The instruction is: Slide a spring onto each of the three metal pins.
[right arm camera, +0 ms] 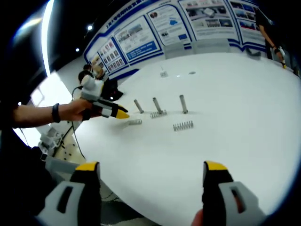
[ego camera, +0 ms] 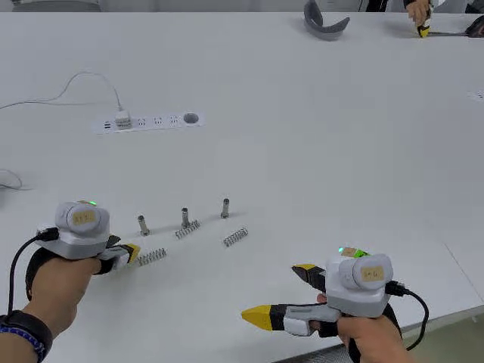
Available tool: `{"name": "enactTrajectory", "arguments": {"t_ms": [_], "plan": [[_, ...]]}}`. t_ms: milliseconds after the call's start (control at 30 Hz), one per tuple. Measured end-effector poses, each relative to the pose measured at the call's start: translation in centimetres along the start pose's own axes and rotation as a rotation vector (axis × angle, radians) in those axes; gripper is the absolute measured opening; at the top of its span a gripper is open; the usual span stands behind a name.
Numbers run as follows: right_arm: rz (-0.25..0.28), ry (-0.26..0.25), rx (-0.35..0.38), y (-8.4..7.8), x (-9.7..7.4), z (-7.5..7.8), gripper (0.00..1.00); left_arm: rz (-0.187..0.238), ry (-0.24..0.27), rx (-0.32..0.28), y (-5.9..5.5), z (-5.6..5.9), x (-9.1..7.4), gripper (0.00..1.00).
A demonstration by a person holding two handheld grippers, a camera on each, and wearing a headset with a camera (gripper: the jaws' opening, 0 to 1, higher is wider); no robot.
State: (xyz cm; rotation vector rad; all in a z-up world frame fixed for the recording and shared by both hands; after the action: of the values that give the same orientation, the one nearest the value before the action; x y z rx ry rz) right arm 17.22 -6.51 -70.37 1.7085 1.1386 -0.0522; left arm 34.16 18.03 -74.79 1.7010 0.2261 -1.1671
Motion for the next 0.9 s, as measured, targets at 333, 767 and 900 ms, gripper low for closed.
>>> {"name": "enactTrajectory", "arguments": {"t_ms": [333, 767, 900], "plan": [[-0.022, 0.021, -0.024, 0.2, 0.7, -0.4, 0.92, 0.029, -0.004, -0.095, -2.3, -0.4, -2.6, 0.38], [-0.031, 0.048, -0.054, 1.6, 2.0, -0.9, 0.93, 0.065, 0.011, -0.131, -3.3, -2.0, -4.6, 0.48], [-0.018, 0.048, -0.064, 2.4, 2.2, -0.9, 0.93, 0.079, 0.019, -0.132, -2.9, -2.5, -5.6, 0.5]]}}
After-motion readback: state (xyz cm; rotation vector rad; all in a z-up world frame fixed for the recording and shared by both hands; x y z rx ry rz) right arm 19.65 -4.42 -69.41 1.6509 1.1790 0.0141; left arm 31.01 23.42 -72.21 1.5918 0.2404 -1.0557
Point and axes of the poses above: the centre of the closed fingertips' face, and the gripper's own axes: x roughly forward along the fingers, z roughly to its right, y roughly out of its top, the point moved 4 cm from there along -x, roughly backward along the fingers, and after that the axes turned 9 degrees about y, right-handed, at the moved point
